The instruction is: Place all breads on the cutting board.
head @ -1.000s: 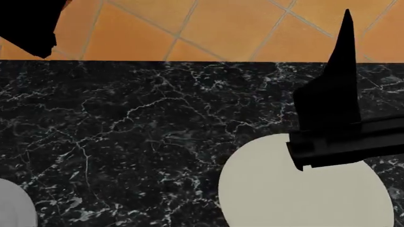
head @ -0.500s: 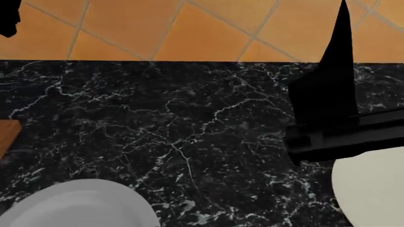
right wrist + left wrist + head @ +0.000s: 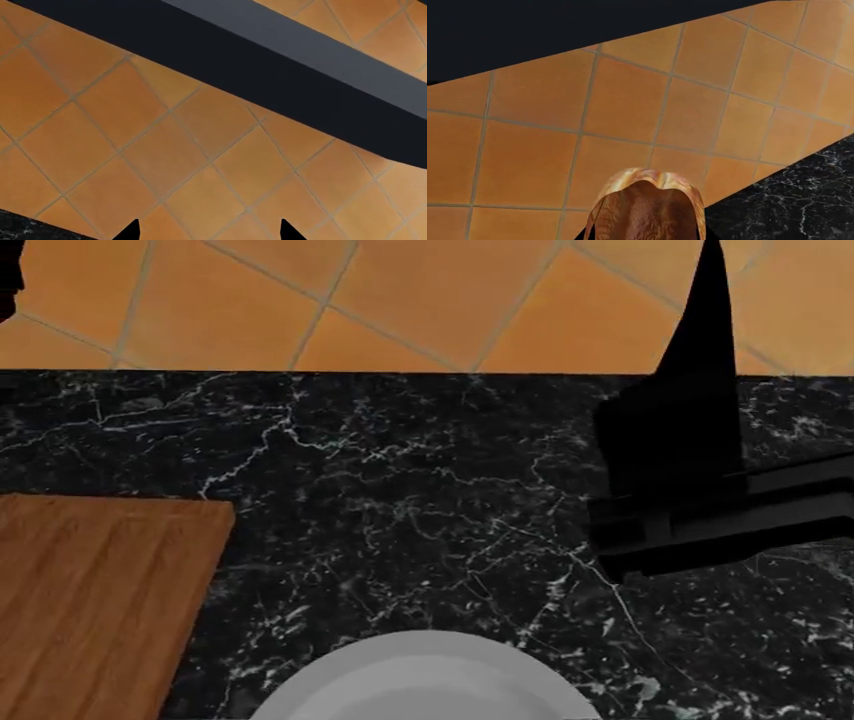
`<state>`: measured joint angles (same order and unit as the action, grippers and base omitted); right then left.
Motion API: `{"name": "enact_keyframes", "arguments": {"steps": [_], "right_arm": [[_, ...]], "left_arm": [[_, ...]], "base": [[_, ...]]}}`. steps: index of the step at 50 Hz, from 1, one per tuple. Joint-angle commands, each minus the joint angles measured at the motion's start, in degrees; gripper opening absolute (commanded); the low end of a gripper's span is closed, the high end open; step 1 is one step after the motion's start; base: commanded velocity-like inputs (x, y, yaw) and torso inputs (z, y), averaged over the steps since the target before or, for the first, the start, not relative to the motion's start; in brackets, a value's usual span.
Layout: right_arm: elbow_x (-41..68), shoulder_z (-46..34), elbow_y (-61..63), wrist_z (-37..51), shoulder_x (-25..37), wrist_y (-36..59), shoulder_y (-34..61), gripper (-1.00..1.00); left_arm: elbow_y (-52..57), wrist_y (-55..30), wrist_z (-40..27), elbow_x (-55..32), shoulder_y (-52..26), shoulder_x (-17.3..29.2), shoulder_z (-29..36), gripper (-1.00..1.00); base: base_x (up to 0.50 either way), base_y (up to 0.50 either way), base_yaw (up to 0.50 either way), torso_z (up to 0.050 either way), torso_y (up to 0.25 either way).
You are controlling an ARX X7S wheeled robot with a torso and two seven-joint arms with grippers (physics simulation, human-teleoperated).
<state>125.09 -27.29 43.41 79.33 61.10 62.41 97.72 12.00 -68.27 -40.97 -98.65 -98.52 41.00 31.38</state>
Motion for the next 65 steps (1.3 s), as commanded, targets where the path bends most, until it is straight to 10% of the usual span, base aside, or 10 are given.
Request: {"name": "enact_keyframes", "arguments": {"steps": [1,21,65], "right_arm": [[-1.2,1.9,-1.0,-1.6,-0.6,0.0,0.7,1.0],[-4.1,5.2,0.1,-4.5,0.9,-2.5,-3.1,1.0],[-4.5,6.4,1.3,-5.5,2.2,-4.3,-4.3,1.0]], "left_arm": [[-0.8,0.7,0.0,0.5,0.1,-1.8,-0.3,-1.0],[-2.4,0.9,5.0,8.9,4.1,-7.0,6.4,-1.0],[-19.9,10.7,23.2,30.6,24.4,-11.0,24.0,-1.0]], "base": [[0.14,0.5,0.0,0.0,0.0],[0.25,0.49,0.0,0.0,0.001],[0.0,0.0,0.0,0.0,0.0]]}}
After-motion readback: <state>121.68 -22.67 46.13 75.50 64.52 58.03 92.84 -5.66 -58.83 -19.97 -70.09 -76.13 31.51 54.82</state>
